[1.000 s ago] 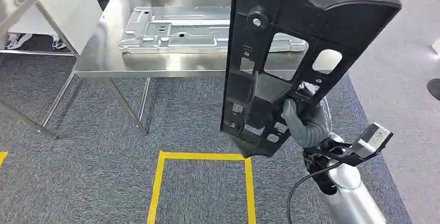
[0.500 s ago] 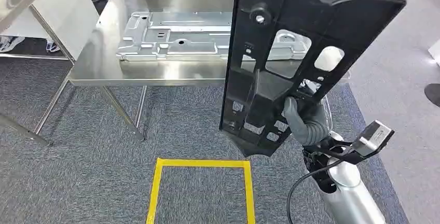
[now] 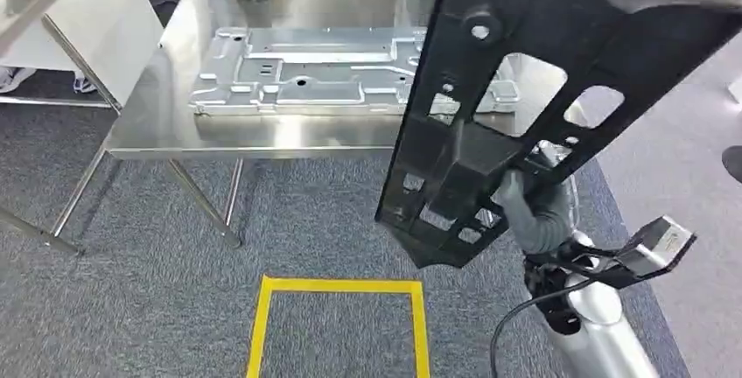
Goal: Take the parts from the cabinet and place them on the table.
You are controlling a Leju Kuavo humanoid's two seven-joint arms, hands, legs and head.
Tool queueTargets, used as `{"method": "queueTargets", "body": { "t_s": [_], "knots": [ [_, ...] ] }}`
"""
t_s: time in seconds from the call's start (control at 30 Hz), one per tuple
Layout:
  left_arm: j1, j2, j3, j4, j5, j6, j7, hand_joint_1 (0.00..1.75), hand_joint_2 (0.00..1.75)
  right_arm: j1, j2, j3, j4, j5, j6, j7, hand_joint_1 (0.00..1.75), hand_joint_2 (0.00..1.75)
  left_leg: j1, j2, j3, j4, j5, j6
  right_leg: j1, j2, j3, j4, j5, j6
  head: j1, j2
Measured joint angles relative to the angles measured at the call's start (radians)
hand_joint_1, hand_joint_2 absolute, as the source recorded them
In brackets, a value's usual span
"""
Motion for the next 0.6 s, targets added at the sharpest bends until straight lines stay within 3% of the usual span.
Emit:
{"method": "queueTargets", "body": {
  "t_s": [0.03,0.07,0.13,0.17,0.2,0.23,0.3,0.33,0.37,0.47,0.5,0.53,0.57,0.6],
  "knots": [
    [0.003,0.0,0.0,0.0,0.0,0.0,-0.001,0.0,1.75,-0.001,-0.003,-0.005,-0.006,-0.007,0.001,0.002,1.75,1.75,0.003,0.001,-0.004,0.025,-0.011,-0.005,-0.001,0.0,0.007,-0.004,-0.003,-0.004,0.001,0.0],
    [0.003,0.0,0.0,0.0,0.0,0.0,-0.002,0.0,1.75,-0.002,-0.009,-0.011,-0.009,-0.014,0.004,0.002,1.75,1.75,0.004,0.001,-0.04,0.094,-0.043,-0.01,-0.001,-0.002,0.013,-0.005,-0.008,-0.012,-0.004,0.0],
    [0.005,0.0,0.0,0.0,0.0,0.0,-0.005,0.0,1.75,-0.001,-0.022,-0.016,-0.013,-0.028,0.011,0.003,1.75,1.75,0.008,0.001,-0.14,0.268,-0.107,-0.018,0.0,-0.003,0.024,-0.004,-0.02,-0.015,-0.002,0.0],
    [0.008,0.0,0.0,0.0,0.0,0.0,-0.005,0.0,1.75,0.0,-0.028,-0.018,-0.014,-0.035,0.015,0.003,1.75,1.75,0.009,0.001,-0.179,0.322,-0.111,-0.02,0.0,-0.002,0.03,-0.004,-0.026,-0.015,-0.003,0.0],
    [0.011,0.0,0.0,0.0,0.0,0.0,-0.006,0.0,1.75,0.0,-0.031,-0.019,-0.014,-0.038,0.016,0.003,1.75,1.75,0.01,0.001,-0.197,0.327,-0.088,-0.021,0.0,0.0,0.039,-0.004,-0.032,-0.015,-0.002,0.0],
    [0.013,0.0,0.0,0.0,0.0,0.0,-0.008,0.0,1.75,0.0,-0.035,-0.02,-0.014,-0.041,0.016,0.003,1.75,1.75,0.011,0.001,-0.19,0.282,-0.039,-0.019,0.0,0.001,0.05,-0.004,-0.04,-0.013,-0.003,0.0],
    [0.012,0.0,0.0,0.0,0.003,0.002,-0.013,0.0,1.75,-0.003,-0.036,-0.022,-0.014,-0.046,0.018,0.003,1.75,1.75,0.01,0.001,-0.129,0.103,0.09,-0.009,0.0,0.001,0.079,-0.004,-0.06,-0.008,-0.002,0.0],
    [0.014,0.0,0.0,0.0,0.004,0.003,-0.014,0.0,1.75,-0.006,-0.036,-0.022,-0.013,-0.047,0.021,0.003,1.75,1.75,0.007,0.001,-0.109,0.048,0.112,-0.002,-0.001,0.001,0.088,-0.005,-0.068,-0.004,-0.002,0.0],
    [0.015,0.0,0.0,0.001,0.006,0.003,-0.014,0.0,1.75,-0.011,-0.036,-0.022,-0.013,-0.048,0.022,0.003,1.75,1.75,-0.002,0.001,-0.102,0.045,0.101,0.001,0.005,0.002,0.09,-0.005,-0.072,0.002,0.002,0.0],
    [0.01,0.001,0.002,0.001,0.01,0.003,-0.016,0.0,1.75,-0.024,-0.036,-0.021,-0.009,-0.059,0.031,0.008,1.75,1.75,-0.003,0.0,-0.097,0.029,0.083,0.016,0.001,0.001,0.09,-0.016,-0.075,0.017,0.0,0.0],
    [0.008,0.001,0.002,0.001,0.012,0.004,-0.016,0.0,1.75,-0.032,-0.037,-0.021,-0.008,-0.063,0.031,0.008,1.75,1.75,0.004,0.0,-0.09,0.016,0.085,0.021,0.007,0.0,0.094,-0.017,-0.079,0.024,0.002,0.0],
    [0.01,0.001,0.002,0.001,0.012,0.004,-0.015,0.0,1.75,-0.037,-0.037,-0.021,-0.007,-0.064,0.031,0.008,1.75,1.75,0.007,0.0,-0.082,0.008,0.086,0.025,0.001,-0.001,0.092,-0.003,-0.087,0.028,0.001,0.0],
    [0.011,0.0,0.002,0.001,0.012,0.005,-0.015,0.0,1.75,-0.043,-0.037,-0.021,-0.007,-0.064,0.029,0.007,1.75,1.75,0.008,0.001,-0.076,0.005,0.082,0.033,0.001,-0.001,0.067,0.047,-0.108,0.032,0.003,0.0],
    [0.009,0.0,0.002,0.001,0.012,0.006,-0.014,0.0,1.75,-0.044,-0.037,-0.021,-0.005,-0.061,0.024,0.007,1.75,1.75,0.008,0.002,-0.073,0.005,0.08,0.037,0.001,-0.002,0.022,0.125,-0.14,0.035,0.002,0.0]
  ]
}}
